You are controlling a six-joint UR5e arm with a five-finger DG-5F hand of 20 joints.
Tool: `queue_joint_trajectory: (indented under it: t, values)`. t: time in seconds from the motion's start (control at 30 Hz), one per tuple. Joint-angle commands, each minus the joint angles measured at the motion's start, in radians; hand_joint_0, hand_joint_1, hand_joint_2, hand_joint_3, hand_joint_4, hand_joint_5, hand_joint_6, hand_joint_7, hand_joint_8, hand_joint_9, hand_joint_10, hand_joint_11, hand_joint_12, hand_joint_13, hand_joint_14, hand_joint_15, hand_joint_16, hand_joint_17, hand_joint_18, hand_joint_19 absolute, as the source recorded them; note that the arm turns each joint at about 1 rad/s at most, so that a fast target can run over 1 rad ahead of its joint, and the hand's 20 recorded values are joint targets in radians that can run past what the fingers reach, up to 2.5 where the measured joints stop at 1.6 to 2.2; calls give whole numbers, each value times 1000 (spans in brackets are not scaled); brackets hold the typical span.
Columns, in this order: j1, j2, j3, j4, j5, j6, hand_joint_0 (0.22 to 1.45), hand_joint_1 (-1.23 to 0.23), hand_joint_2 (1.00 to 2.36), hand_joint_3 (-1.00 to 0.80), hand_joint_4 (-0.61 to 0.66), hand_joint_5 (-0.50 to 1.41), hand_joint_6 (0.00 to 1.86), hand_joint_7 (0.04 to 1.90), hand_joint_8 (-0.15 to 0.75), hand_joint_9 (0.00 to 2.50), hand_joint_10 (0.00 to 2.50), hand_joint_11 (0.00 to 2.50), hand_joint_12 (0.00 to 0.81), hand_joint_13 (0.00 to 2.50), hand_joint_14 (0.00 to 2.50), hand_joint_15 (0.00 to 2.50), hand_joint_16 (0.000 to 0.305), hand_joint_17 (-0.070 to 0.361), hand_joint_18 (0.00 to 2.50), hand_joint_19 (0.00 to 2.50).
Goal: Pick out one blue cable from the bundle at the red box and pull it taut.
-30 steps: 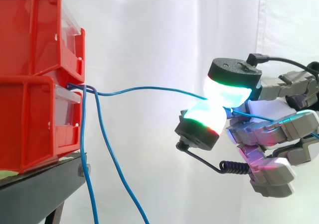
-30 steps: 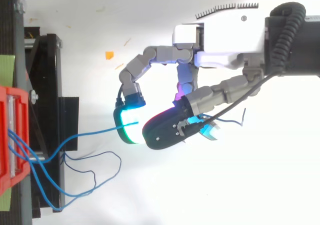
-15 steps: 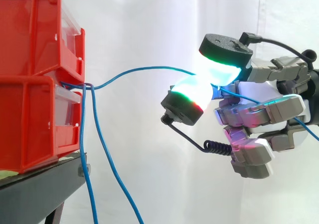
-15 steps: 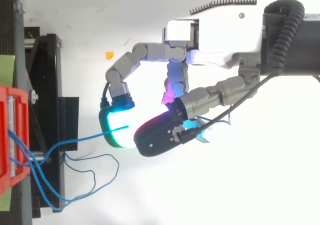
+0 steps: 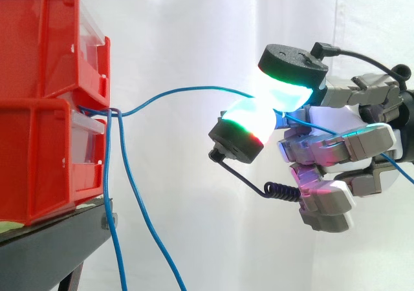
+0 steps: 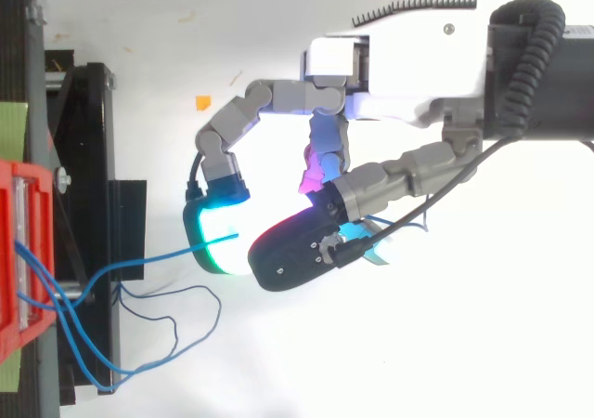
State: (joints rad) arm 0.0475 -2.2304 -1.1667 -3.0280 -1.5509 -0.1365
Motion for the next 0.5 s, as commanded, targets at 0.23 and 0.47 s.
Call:
queue_joint_trajectory:
  t: [0.23, 0.47]
  values:
    - [0, 0, -1, 0, 0, 0, 471, -768, 1894, -49, -473, -19, 877, 1240, 226, 1774, 34, 806, 364, 1347, 24, 619, 65, 145, 1192, 724]
    - [0, 0, -1, 0, 0, 0, 477, -774, 1861, -41, -469, -20, 876, 1241, 230, 1752, 34, 790, 367, 1339, 23, 610, 65, 145, 1187, 717]
